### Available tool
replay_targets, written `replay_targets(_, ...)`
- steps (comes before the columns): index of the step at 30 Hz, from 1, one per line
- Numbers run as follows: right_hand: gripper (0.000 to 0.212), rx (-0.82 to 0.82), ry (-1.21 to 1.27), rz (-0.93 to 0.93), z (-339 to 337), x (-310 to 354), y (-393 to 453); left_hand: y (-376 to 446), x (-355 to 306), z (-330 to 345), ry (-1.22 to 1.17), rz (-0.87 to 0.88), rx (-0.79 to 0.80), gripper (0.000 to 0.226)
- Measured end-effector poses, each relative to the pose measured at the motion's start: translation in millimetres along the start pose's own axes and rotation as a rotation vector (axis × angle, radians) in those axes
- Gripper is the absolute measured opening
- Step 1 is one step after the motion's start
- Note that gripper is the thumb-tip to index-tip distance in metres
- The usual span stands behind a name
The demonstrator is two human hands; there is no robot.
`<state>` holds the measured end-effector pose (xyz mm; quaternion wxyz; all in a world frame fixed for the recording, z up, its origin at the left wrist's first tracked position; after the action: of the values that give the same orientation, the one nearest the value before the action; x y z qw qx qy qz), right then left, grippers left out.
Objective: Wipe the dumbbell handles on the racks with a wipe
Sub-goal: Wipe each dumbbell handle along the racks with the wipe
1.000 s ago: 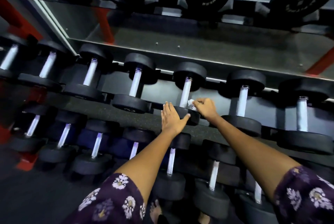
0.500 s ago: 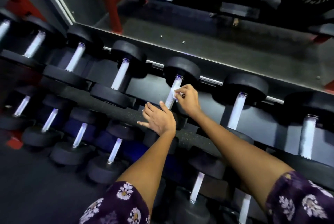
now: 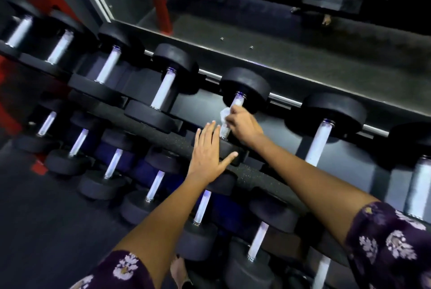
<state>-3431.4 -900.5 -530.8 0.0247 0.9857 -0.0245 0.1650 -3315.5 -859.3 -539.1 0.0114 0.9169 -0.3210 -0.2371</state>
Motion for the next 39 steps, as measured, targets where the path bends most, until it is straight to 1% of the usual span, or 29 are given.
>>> replay_targets(2,0.019,0.1,-0.08,-0.145,13.4,17.8,-9.5,-8.8,0.7,0.7,-0.007,-0.001,0.03,0.087)
replay_targets(3,0.019,0.098,-0.12,-0.168,9.7,18.5,-10.9,-11.7,1.2,1.2,-0.001,-0.005,0.047,0.089)
replay_targets(4,0.019,0.06,-0.133,-0.137,1.8,12.4,-7.3,-13.9,1.4,1.1,0.011,-0.008,0.067,0.092)
replay_targets(6,0.017,-0.051,-0.129,0.016,-16.7,-5.6,-0.1,-14.9,0.3,2.2,0.056,-0.02,0.125,0.097)
replay_targets(8,0.016,-0.098,-0.139,0.11,-23.4,-5.9,-2.1,-12.4,-1.2,1.8,0.095,-0.043,0.173,0.1)
replay_targets(9,0.014,-0.076,-0.13,0.096,-20.3,2.7,-4.7,-12.4,-1.7,2.5,0.106,-0.055,0.188,0.1)
replay_targets(11,0.014,0.022,-0.091,0.028,-5.6,19.2,-13.1,-14.2,-1.3,3.6,0.113,-0.075,0.217,0.1)
replay_targets(12,0.017,0.066,-0.086,0.019,-2.7,19.6,-14.5,-13.9,-1.2,4.5,0.121,-0.076,0.225,0.1)
replay_targets(13,0.02,0.075,-0.071,0.055,-4.4,12.7,-13.0,-14.4,-0.7,5.5,0.125,-0.077,0.241,0.099)
replay_targets(14,0.022,0.052,-0.039,0.126,-8.8,2.2,-8.9,-15.2,0.3,5.7,0.127,-0.078,0.246,0.099)
replay_targets(16,0.02,-0.062,0.043,0.288,-19.3,-17.3,-3.5,-13.2,-1.0,3.0,0.132,-0.058,0.249,0.099)
replay_targets(17,0.019,-0.075,0.063,0.314,-18.2,-17.6,-2.5,-11.8,-2.0,2.4,0.131,-0.054,0.272,0.099)
replay_targets(20,0.019,0.052,0.049,0.184,7.6,11.9,-5.0,-7.6,0.7,0.4,0.12,-0.043,0.308,0.095)
replay_targets(21,0.019,0.068,0.069,0.171,10.8,15.2,-7.7,-5.7,0.4,-1.6,0.113,-0.038,0.313,0.092)
replay_targets(23,0.02,0.019,0.129,0.264,5.1,1.0,-3.2,-4.7,-0.8,-3.4,0.086,-0.03,0.329,0.09)
replay_targets(26,0.019,-0.125,0.274,0.518,-11.8,-28.8,2.8,-9.5,3.7,-1.6,0.049,-0.018,0.387,0.087)
replay_targets(27,0.018,-0.156,0.28,0.54,-14.5,-28.5,2.0,-11.7,6.3,-0.1,0.053,-0.001,0.428,0.086)
replay_targets(29,0.013,-0.14,0.234,0.466,-9.8,-12.8,-3.4,-16.6,9.9,3.1,0.065,0.033,0.545,0.087)
replay_targets(31,0.012,-0.057,0.185,0.365,1.4,3.7,-10.9,-17.9,12.6,6.9,0.047,0.038,0.654,0.092)
replay_targets(32,0.012,-0.012,0.173,0.346,5.3,4.1,-12.7,-17.8,12.6,8.3,0.038,0.03,0.699,0.095)
replay_targets(34,0.013,-0.015,0.161,0.382,-0.2,-8.2,-5.3,-17.1,11.2,10.2,0.035,0.013,0.763,0.103)
replay_targets(37,0.016,-0.138,0.216,0.544,-15.5,-27.4,5.4,-17.4,11.1,10.5,0.064,-0.004,0.821,0.112)
replay_targets(38,0.016,-0.158,0.199,0.554,-16.8,-24.7,4.7,-17.4,11.8,10.1,0.083,-0.008,0.831,0.114)
replay_targets(39,0.016,-0.152,0.166,0.52,-14.3,-17.3,3.4,-18.0,12.3,9.9,0.104,-0.01,0.842,0.116)
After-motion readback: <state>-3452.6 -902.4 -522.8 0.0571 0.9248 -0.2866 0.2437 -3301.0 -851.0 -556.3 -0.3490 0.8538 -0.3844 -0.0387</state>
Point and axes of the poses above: each hand's wrist, its own y-axis towards the middle knuckle, its own z-axis out of the palm, x = y × z, the point moved 9 cm from there along y, towards the middle knuckle, and after that the axes turned 6 degrees about -y, right-handed, at the moved point
